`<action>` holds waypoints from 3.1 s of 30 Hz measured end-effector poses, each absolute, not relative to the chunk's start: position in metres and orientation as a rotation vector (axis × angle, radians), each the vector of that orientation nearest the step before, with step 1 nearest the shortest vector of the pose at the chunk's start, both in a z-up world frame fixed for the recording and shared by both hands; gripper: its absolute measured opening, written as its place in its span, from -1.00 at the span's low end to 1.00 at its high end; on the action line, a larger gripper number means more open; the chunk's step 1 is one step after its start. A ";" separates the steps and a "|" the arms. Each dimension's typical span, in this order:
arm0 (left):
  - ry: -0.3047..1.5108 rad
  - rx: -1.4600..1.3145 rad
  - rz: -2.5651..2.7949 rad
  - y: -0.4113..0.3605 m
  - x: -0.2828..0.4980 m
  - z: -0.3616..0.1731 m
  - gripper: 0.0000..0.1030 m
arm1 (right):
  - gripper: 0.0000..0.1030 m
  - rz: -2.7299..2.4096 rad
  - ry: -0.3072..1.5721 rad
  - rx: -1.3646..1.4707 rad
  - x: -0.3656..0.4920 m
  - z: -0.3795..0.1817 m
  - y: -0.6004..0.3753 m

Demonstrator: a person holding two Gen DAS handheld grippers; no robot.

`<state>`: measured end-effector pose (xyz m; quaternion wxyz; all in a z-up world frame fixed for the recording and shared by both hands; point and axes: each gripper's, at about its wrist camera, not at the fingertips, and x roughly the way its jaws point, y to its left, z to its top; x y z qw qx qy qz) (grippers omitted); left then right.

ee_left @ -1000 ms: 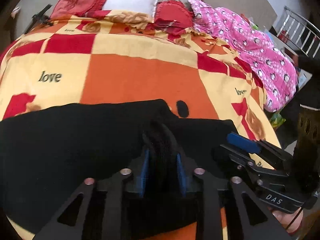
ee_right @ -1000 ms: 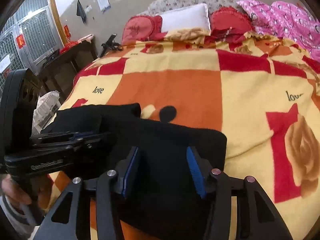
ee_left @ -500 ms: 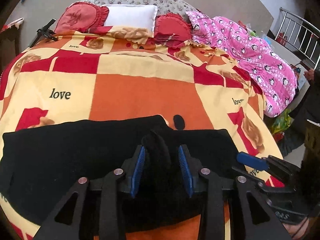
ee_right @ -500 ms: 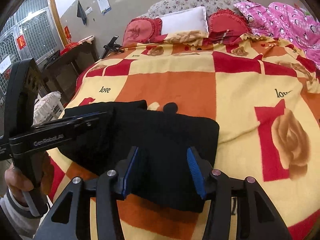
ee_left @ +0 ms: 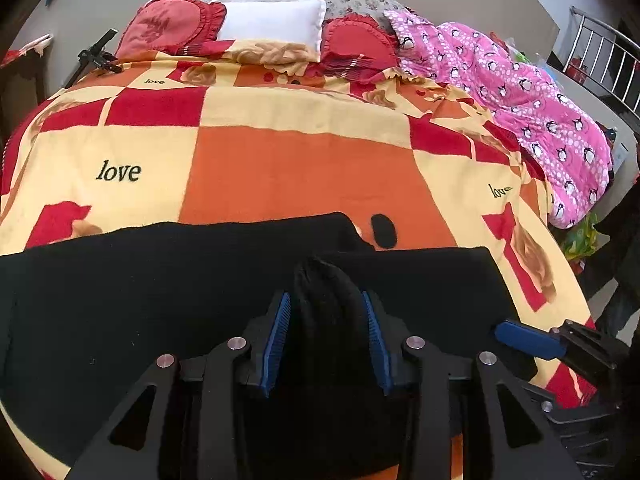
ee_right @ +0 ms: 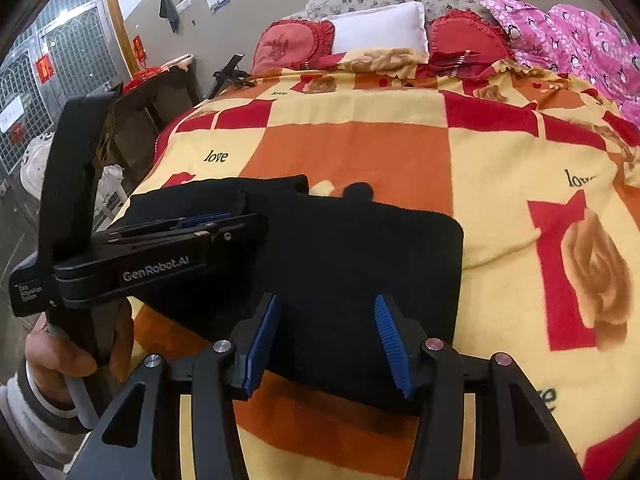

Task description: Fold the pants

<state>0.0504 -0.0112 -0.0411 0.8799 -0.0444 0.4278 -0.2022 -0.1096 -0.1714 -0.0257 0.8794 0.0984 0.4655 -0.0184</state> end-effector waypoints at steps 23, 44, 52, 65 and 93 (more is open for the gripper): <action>0.873 -0.107 -0.432 -0.008 0.049 -0.051 -0.21 | 0.46 -0.073 0.960 0.214 -0.118 -0.032 -0.182; 0.837 -0.106 -0.410 0.015 0.025 -0.046 0.06 | 0.75 -0.183 0.927 0.203 -0.099 -0.030 -0.183; 0.813 -0.095 -0.398 0.026 0.015 -0.037 0.06 | 0.93 -0.204 0.960 0.309 -0.100 -0.051 -0.198; 0.745 -0.125 -0.424 0.051 -0.016 -0.019 0.08 | 0.99 -0.202 0.757 0.218 -0.125 0.025 -0.174; 0.766 -0.183 -0.454 0.096 0.018 -0.024 0.21 | 0.40 -0.221 0.863 0.196 -0.086 0.000 -0.146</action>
